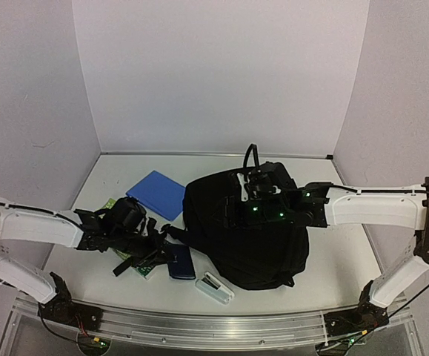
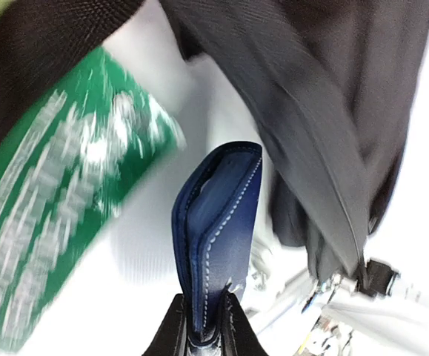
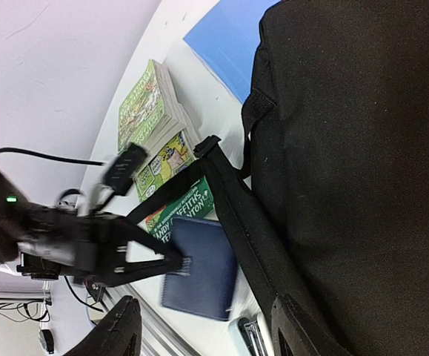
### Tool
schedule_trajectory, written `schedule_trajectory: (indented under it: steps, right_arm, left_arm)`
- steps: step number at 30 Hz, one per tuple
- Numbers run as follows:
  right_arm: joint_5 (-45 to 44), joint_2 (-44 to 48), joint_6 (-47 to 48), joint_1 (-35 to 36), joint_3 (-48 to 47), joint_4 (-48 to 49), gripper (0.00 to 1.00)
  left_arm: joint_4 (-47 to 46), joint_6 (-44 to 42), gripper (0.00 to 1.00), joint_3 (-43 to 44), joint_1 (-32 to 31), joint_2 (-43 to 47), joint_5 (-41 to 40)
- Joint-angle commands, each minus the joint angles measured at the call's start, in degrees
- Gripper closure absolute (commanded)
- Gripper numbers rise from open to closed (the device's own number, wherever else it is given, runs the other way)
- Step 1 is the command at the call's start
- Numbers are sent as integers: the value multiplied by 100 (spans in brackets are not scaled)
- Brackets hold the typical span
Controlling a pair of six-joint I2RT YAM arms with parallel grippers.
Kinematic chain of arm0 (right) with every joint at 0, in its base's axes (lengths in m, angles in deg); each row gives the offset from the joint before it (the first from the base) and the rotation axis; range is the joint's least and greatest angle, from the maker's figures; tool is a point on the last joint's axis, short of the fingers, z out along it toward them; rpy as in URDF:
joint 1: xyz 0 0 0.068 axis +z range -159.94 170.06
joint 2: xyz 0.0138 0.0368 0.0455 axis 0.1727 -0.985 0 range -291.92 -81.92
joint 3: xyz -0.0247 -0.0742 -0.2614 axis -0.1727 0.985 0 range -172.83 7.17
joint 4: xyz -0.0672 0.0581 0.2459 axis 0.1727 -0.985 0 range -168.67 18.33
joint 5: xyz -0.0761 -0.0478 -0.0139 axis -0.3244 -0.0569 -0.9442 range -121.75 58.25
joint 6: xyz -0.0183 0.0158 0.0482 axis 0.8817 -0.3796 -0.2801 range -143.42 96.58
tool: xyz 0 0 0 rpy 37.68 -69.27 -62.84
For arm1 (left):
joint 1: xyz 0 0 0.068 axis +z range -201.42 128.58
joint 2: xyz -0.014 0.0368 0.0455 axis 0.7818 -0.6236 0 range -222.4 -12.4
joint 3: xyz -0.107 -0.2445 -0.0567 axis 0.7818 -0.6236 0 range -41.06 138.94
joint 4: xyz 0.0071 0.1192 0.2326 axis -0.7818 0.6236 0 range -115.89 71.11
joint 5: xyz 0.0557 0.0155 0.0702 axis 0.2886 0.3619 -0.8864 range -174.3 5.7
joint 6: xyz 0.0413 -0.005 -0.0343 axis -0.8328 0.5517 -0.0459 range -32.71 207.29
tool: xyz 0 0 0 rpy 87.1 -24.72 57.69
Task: Pack the student bag
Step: Pick up the personal item from the center of the board.
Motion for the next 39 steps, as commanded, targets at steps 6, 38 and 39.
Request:
schedule_trajectory:
  steps: [6, 38, 39]
  right_arm:
    - [1022, 460, -163, -165, 121, 1022, 22]
    - [3009, 172, -1458, -164, 746, 4017, 54]
    - [2989, 184, -1466, -161, 758, 4038, 60]
  left_arm:
    - [2095, -988, 100, 620, 154, 2996, -13]
    - [-875, -1526, 100, 1130, 245, 2290, 1180]
    - [-914, -1515, 100, 1121, 247, 2250, 1194]
